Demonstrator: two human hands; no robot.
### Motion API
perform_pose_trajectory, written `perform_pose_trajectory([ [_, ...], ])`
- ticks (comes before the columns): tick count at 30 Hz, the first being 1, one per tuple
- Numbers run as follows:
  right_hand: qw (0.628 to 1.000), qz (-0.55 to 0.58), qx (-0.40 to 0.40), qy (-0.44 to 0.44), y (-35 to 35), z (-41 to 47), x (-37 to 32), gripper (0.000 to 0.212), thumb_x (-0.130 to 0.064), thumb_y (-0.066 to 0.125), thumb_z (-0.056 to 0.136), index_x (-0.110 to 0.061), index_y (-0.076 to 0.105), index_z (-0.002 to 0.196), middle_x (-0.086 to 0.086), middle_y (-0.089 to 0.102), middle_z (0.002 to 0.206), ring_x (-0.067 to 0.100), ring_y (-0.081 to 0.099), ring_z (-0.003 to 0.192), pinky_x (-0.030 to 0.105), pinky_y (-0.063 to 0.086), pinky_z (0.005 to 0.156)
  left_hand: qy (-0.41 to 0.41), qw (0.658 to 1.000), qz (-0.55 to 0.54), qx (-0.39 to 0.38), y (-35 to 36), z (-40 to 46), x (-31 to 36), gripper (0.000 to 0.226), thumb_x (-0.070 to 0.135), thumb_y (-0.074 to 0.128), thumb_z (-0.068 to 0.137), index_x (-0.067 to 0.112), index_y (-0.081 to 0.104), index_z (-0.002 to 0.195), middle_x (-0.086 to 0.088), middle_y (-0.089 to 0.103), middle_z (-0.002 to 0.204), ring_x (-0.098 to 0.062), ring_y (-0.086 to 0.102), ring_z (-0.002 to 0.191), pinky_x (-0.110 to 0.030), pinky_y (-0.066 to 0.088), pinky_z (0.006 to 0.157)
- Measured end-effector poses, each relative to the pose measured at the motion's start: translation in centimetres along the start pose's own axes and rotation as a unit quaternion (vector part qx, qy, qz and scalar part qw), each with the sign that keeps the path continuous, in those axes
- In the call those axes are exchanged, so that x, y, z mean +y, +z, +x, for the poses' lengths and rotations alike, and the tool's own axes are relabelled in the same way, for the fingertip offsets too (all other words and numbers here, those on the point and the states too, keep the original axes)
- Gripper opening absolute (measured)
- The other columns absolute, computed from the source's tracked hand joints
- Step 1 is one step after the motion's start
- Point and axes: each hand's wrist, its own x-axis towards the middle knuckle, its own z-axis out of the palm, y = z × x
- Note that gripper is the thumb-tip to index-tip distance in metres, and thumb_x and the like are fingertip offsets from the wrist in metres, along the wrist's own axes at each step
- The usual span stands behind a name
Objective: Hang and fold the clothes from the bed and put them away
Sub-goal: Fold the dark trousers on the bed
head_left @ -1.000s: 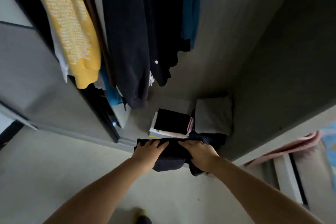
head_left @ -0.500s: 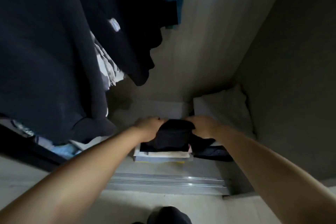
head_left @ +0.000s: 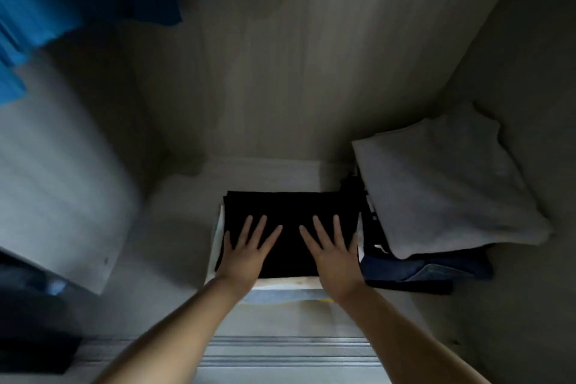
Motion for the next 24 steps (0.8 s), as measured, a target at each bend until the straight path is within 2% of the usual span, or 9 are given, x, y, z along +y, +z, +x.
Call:
perform_pose_trajectory([
  [2, 1.000, -0.002, 0.008, -0.006, 0.9, -0.1, 0.2, 0.091, -0.003, 0.044, 0.090, -0.035, -0.018, 0.149, -0.001, -0.029, 0.156, 0.040, -0.030, 0.139, 0.067, -0.004, 0.108, -0.002, 1.000, -0.015, 0.004, 0.7, 0.1, 0.1, 0.099, 0.004, 0.041, 0.093, 0.045, -0.042, 0.126, 0.004, -0.027, 0.157, -0.028, -0.024, 0.144, -0.060, 0.006, 0.113],
  [4, 1.000, 0.000, -0.019, -0.014, 0.6, -0.2, 0.3, 0.092, -0.007, 0.046, 0.090, -0.035, -0.020, 0.148, -0.001, -0.031, 0.155, 0.039, -0.032, 0.138, 0.067, -0.005, 0.108, 0.005, 1.000, -0.005, -0.026, 0.4, -0.1, 0.0, 0.105, -0.001, 0.043, 0.090, 0.045, -0.044, 0.125, 0.004, -0.030, 0.155, -0.027, -0.026, 0.143, -0.060, 0.006, 0.112],
  [8, 0.992, 0.004, -0.127, -0.025, -2.1, -0.2, 0.4, 0.087, -0.021, 0.049, 0.093, -0.033, -0.015, 0.150, -0.001, -0.030, 0.156, 0.035, -0.029, 0.141, 0.064, -0.006, 0.110, 0.009, 0.989, 0.015, -0.148, -3.2, -0.6, 0.4, 0.100, 0.001, 0.046, 0.087, 0.038, -0.027, 0.144, -0.002, -0.030, 0.155, -0.028, -0.024, 0.144, -0.062, 0.001, 0.112],
  [10, 0.984, 0.007, -0.177, -0.036, -5.1, -0.7, 0.5, 0.079, -0.027, 0.047, 0.095, -0.032, -0.006, 0.153, 0.001, -0.019, 0.160, 0.030, -0.019, 0.145, 0.060, -0.001, 0.113, 0.031, 0.981, 0.027, -0.190, -6.8, -1.3, 1.4, 0.091, 0.010, 0.048, 0.090, 0.034, -0.018, 0.149, -0.004, -0.023, 0.158, -0.026, -0.019, 0.145, -0.061, 0.000, 0.113],
  [13, 0.987, 0.044, -0.155, -0.024, -11.0, -2.8, 0.6, 0.064, -0.025, 0.045, 0.097, -0.023, 0.014, 0.153, 0.006, 0.012, 0.160, 0.026, 0.008, 0.147, 0.050, 0.020, 0.114, 0.059, 0.984, 0.008, -0.165, -13.6, -2.5, 3.7, 0.079, 0.017, 0.046, 0.094, 0.027, -0.007, 0.152, -0.007, -0.004, 0.161, -0.024, -0.004, 0.148, -0.054, 0.008, 0.116],
  [15, 0.990, 0.069, -0.123, -0.004, -15.5, -4.6, 0.9, 0.051, -0.021, 0.043, 0.096, -0.019, 0.032, 0.145, 0.010, 0.039, 0.146, 0.029, 0.038, 0.134, 0.043, 0.039, 0.101, 0.055, 0.990, -0.020, -0.131, -18.7, -3.3, 5.2, 0.071, 0.014, 0.043, 0.093, 0.021, 0.005, 0.153, -0.011, 0.018, 0.157, -0.027, 0.017, 0.144, -0.047, 0.020, 0.114],
  [17, 0.990, 0.083, -0.108, 0.016, -20.3, -6.8, 1.4, 0.037, -0.018, 0.040, 0.096, -0.017, 0.044, 0.133, 0.009, 0.055, 0.130, 0.029, 0.054, 0.117, 0.037, 0.045, 0.089, 0.063, 0.991, -0.046, -0.104, -24.2, -4.3, 6.5, 0.061, 0.011, 0.042, 0.092, 0.017, 0.022, 0.150, -0.014, 0.040, 0.143, -0.031, 0.039, 0.130, -0.041, 0.036, 0.103],
  [20, 0.992, 0.087, -0.079, 0.039, -27.2, -10.0, 2.5, 0.031, -0.022, 0.038, 0.096, -0.015, 0.052, 0.123, 0.010, 0.062, 0.121, 0.030, 0.059, 0.110, 0.033, 0.045, 0.082, 0.083, 0.992, -0.064, -0.069, -31.4, -6.0, 8.0, 0.045, 0.009, 0.040, 0.092, 0.015, 0.041, 0.137, -0.012, 0.053, 0.128, -0.031, 0.051, 0.116, -0.040, 0.045, 0.088],
  [24, 0.991, 0.097, -0.037, 0.080, -36.9, -15.4, 4.5, 0.035, -0.028, 0.040, 0.096, -0.016, 0.055, 0.125, 0.011, 0.062, 0.121, 0.031, 0.058, 0.111, 0.032, 0.043, 0.078, 0.092, 0.989, -0.101, -0.049, -41.2, -8.8, 9.1, 0.041, 0.011, 0.040, 0.092, 0.015, 0.047, 0.133, -0.012, 0.058, 0.126, -0.033, 0.057, 0.111, -0.040, 0.050, 0.087],
])
